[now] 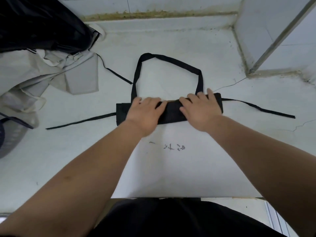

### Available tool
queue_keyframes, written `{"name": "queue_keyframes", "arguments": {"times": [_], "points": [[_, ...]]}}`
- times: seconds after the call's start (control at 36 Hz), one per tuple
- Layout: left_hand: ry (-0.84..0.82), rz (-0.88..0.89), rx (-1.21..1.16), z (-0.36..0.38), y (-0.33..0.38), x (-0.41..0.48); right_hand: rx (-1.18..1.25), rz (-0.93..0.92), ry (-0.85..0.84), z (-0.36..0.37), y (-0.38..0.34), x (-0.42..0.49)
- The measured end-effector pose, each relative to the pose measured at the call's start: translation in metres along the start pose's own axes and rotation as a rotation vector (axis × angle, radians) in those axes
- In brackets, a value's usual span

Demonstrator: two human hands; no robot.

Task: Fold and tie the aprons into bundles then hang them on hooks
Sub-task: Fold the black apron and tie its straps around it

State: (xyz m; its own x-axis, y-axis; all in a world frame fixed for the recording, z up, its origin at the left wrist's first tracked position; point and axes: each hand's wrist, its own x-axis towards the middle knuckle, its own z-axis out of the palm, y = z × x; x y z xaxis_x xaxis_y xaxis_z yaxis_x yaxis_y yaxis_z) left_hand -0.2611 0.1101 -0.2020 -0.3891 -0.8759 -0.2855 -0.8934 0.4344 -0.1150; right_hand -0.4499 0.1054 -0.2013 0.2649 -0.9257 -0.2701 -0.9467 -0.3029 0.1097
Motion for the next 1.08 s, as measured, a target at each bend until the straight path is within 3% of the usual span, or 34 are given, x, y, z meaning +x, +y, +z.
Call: {"name": "queue_keyframes", "arguments": {"times": [0.11,0.39,0.61,0.67,0.75,0.81,0.97,1.03,1.08], "points": [[-0.039,-0.080,-0.326,0.020,0.021,-0.012,0.124,-0.029,-0.066,0.019,-0.015,-0.010],[-0.020,-0.363,-0.338,0.046,0.004,-0.034,0.250,0.169,-0.053,0.032,-0.001,-0.017],[-0.061,-0.586,-0.337,0.049,-0.006,-0.043,0.258,0.219,-0.085,0.034,0.000,-0.029],[0.012,-0.687,-0.392,0.046,0.003,-0.048,0.249,0.220,-0.093,0.035,0.000,-0.030],[0.335,-0.930,-0.651,0.042,0.018,-0.057,0.252,0.215,-0.102,0.034,0.000,-0.030],[0.453,-1.130,-0.931,0.036,0.022,-0.056,0.248,0.213,-0.108,0.033,0.000,-0.030],[0.430,-1.478,-1.651,0.009,0.012,-0.031,0.226,0.211,-0.107,0.033,-0.002,-0.030],[0.399,-1.538,-1.764,0.006,0.000,-0.025,0.218,0.209,-0.110,0.033,-0.003,-0.030],[0.395,-1.487,-1.803,0.004,-0.003,-0.021,0.212,0.208,-0.109,0.034,-0.004,-0.030]]}}
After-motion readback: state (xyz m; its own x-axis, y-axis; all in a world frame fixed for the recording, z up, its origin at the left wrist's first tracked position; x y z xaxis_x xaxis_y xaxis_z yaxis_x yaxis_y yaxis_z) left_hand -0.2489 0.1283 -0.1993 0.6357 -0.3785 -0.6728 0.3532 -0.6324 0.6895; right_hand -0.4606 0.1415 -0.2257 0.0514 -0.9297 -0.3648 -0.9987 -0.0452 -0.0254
